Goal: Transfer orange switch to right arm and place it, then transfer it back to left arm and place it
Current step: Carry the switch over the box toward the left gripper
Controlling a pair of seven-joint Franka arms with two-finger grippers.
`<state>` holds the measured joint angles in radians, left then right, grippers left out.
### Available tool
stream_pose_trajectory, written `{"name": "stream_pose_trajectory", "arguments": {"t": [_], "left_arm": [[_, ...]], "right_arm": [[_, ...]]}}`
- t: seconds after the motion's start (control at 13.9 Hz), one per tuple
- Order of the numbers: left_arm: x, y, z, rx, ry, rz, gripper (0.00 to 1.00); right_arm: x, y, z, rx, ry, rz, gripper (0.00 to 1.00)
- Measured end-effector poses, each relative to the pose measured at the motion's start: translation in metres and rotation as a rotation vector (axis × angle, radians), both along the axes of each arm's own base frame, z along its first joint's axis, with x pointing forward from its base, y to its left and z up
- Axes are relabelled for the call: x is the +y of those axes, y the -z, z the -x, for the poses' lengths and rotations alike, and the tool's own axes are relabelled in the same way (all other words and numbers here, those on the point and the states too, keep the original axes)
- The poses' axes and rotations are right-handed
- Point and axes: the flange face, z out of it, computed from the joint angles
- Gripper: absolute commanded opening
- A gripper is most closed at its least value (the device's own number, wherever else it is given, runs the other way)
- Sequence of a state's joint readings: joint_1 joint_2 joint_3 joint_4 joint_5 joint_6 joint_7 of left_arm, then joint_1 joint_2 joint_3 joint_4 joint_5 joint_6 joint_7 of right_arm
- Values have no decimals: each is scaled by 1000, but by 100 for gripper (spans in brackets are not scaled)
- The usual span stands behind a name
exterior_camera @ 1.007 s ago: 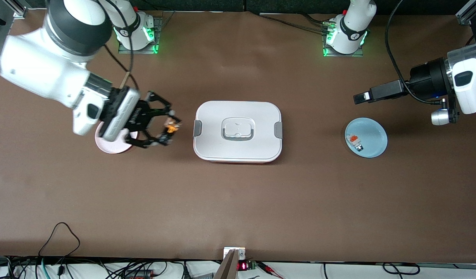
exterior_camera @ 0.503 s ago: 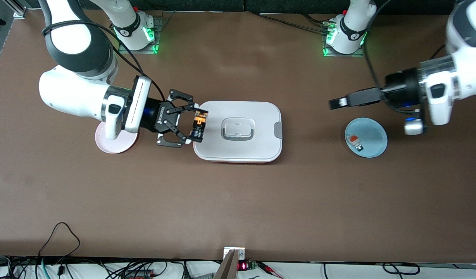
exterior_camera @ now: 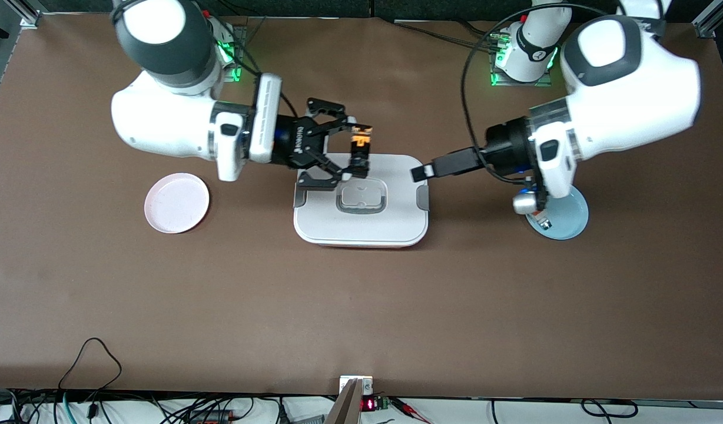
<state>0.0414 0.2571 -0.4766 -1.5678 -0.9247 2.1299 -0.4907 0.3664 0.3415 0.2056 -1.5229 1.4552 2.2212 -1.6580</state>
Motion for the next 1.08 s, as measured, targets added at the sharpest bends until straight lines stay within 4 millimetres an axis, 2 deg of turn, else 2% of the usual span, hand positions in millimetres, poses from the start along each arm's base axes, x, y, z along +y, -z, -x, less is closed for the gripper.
{"name": "stream_pose_trajectory", "arguments": {"t": [0.22,0.65,0.93,1.08], "left_arm": [[-7,-8,4,-13,12,8,100],[-46,-36,32,-55,78,33,100],[-64,-35,38,-79,69,36,100],[-65,-35,38,-87,66,36,99]], "right_arm": [[6,0,-1,-3,-6,-5,26],[8,4,-2,2,-8,-3,26],[8,5,-4,-1,2,-1,26],[7,5,-5,-7,5,3,26]]}}
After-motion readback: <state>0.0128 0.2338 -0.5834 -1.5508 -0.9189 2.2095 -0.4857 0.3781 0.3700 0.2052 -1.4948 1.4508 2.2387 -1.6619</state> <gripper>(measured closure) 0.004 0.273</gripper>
